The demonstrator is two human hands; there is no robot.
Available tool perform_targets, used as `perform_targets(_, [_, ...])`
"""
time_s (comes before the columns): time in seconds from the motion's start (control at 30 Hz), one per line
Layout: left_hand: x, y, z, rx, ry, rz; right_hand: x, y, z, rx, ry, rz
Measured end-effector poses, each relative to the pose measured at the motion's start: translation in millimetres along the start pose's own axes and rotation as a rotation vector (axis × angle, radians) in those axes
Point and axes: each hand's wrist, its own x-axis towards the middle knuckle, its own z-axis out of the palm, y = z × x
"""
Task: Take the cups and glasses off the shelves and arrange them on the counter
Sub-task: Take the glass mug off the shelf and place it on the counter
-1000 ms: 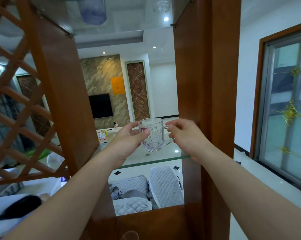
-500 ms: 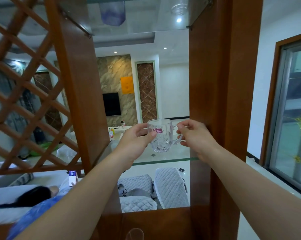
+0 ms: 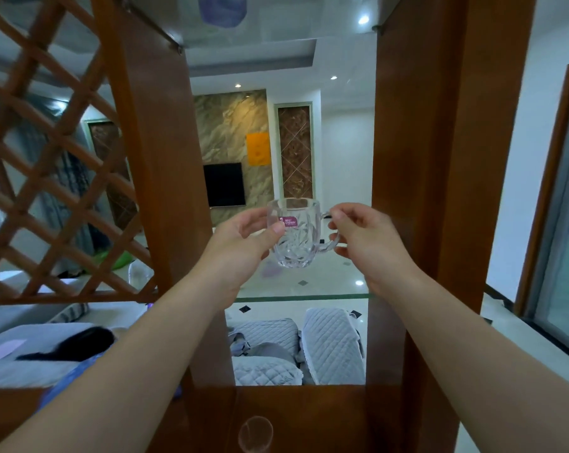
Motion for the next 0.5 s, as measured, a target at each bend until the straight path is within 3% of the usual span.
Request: perform_targets(0.5, [-46.9,4.6,-39.2,0.045,0.093,0.034,-41.6,-14.7,26.9,0.113,-0.087,-0.057])
